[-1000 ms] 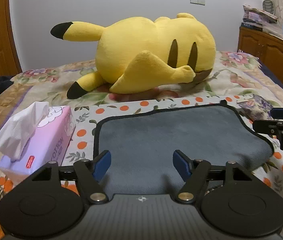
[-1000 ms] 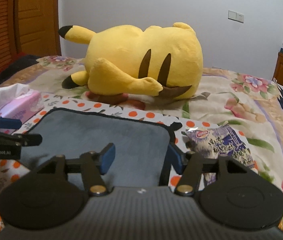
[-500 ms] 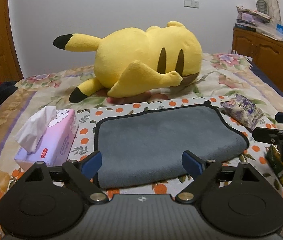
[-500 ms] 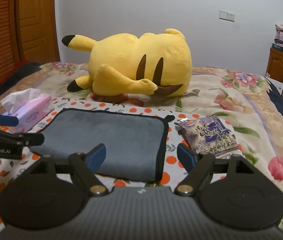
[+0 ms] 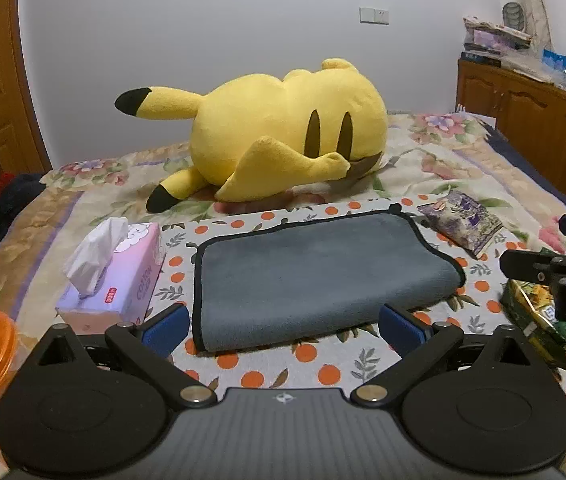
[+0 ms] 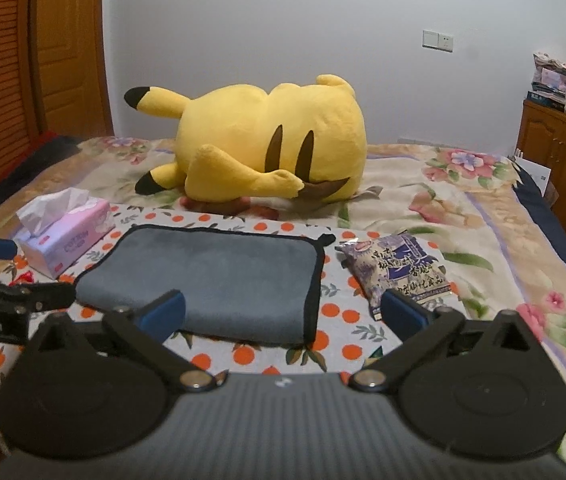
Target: Fold towel
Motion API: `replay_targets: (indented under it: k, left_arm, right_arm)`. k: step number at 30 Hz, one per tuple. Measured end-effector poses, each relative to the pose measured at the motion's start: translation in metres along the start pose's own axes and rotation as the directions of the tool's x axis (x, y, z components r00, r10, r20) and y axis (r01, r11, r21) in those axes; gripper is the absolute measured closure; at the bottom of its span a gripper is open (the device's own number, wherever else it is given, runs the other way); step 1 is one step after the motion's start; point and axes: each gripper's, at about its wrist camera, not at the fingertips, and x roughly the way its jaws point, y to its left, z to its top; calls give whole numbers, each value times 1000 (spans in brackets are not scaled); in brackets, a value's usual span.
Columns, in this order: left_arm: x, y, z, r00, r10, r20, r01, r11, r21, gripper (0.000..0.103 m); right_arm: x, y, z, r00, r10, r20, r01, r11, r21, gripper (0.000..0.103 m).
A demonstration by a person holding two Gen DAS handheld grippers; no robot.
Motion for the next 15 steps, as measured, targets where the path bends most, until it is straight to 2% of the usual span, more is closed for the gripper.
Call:
replay_targets:
  k: [15]
  left_arm:
    - [-47, -4, -11, 1000, -3, 9, 3, 1000, -3, 0]
  right_arm:
    - [-42, 9, -8, 1000, 5, 5, -5, 1000, 6, 0]
